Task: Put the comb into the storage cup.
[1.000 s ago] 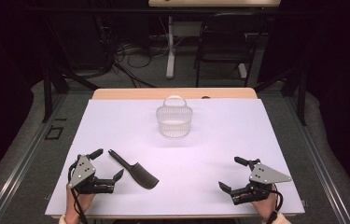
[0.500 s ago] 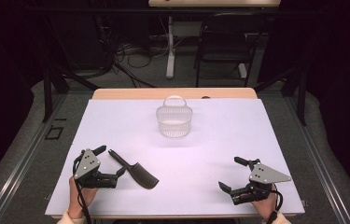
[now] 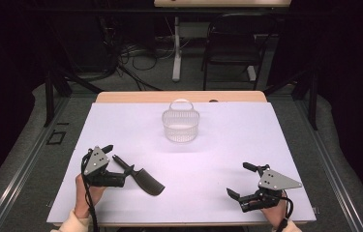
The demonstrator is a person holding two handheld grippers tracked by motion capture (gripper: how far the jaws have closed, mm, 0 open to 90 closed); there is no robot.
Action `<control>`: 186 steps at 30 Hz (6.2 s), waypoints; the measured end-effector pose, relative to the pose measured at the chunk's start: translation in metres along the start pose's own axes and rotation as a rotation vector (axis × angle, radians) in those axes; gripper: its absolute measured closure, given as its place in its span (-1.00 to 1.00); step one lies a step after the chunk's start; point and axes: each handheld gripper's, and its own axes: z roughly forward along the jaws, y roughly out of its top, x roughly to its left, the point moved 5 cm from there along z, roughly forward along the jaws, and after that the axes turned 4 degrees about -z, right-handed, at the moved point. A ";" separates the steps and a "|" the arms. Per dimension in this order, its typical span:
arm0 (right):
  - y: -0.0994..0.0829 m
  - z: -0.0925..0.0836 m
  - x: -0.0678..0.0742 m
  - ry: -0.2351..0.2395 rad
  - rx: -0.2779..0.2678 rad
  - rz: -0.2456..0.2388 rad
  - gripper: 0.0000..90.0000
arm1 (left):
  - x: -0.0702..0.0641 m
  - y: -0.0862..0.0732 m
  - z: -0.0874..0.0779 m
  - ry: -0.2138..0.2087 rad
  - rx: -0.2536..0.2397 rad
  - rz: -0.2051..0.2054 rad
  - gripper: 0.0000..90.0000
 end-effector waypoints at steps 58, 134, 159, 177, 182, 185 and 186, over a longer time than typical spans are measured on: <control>-0.001 0.000 0.000 0.009 0.012 0.002 -1.00 | 0.051 -0.011 0.053 0.080 0.289 -0.094 1.00; -0.002 0.000 -0.001 0.009 0.016 0.003 -0.99 | 0.046 -0.043 0.042 0.048 0.575 -0.079 1.00; -0.002 0.001 -0.001 0.013 0.020 0.005 -0.99 | 0.039 -0.047 0.036 0.024 0.605 -0.079 1.00; -0.002 0.001 -0.001 0.014 0.018 0.005 -0.99 | 0.036 -0.050 0.030 0.011 0.613 -0.088 1.00; -0.002 0.002 0.000 0.011 0.020 0.008 -0.99 | 0.036 -0.050 0.027 0.007 0.614 -0.087 1.00; -0.002 0.002 0.000 0.013 0.022 0.006 -0.99 | 0.035 -0.051 0.026 0.007 0.616 -0.091 1.00; -0.002 0.002 0.000 0.013 0.022 0.006 -0.99 | 0.035 -0.051 0.026 0.008 0.614 -0.093 1.00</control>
